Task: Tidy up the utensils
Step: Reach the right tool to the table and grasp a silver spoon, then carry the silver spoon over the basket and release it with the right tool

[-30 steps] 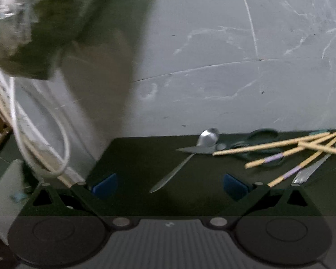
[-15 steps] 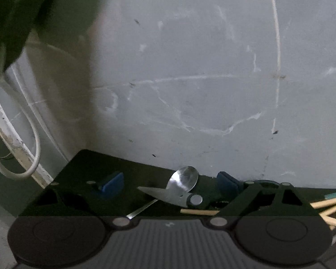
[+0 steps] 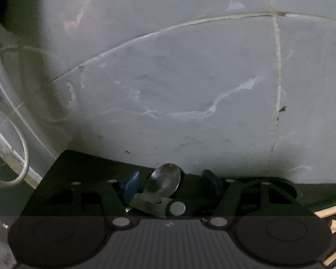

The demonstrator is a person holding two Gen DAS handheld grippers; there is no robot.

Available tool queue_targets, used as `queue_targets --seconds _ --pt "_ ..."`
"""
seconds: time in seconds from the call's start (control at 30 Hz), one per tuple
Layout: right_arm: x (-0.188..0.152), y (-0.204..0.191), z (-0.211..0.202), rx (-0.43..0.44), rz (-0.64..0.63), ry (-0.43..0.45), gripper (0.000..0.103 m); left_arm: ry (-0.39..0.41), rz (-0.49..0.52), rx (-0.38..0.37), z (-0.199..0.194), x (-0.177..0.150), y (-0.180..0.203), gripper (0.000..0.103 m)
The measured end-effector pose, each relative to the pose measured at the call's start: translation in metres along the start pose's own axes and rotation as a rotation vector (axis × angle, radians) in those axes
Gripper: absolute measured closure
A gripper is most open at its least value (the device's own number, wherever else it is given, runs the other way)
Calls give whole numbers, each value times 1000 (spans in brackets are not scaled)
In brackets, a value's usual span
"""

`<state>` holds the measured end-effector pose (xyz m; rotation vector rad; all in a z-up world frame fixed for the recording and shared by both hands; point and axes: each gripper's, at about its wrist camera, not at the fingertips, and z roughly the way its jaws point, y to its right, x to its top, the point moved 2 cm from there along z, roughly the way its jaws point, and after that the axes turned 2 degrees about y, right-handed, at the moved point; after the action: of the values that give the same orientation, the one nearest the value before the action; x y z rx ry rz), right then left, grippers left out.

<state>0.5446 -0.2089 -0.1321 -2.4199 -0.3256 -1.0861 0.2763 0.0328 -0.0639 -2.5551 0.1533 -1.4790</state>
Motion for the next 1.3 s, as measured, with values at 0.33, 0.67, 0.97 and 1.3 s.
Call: queue_targets --seconds 0.33,0.67,0.97,1.3 --pt "-4 -17 6 -23 -37 -20 90 2 2 3 -1 -1 1 20" --pt "-22 -27 -6 23 44 -25 96 14 -10 5 -1 -2 0 20" --pt "-60 -51 -36 76 101 -30 100 34 -7 0 -5 -7 -1 21" --pt "-73 -69 -91 83 170 35 103 57 4 -18 -10 -11 -2 21"
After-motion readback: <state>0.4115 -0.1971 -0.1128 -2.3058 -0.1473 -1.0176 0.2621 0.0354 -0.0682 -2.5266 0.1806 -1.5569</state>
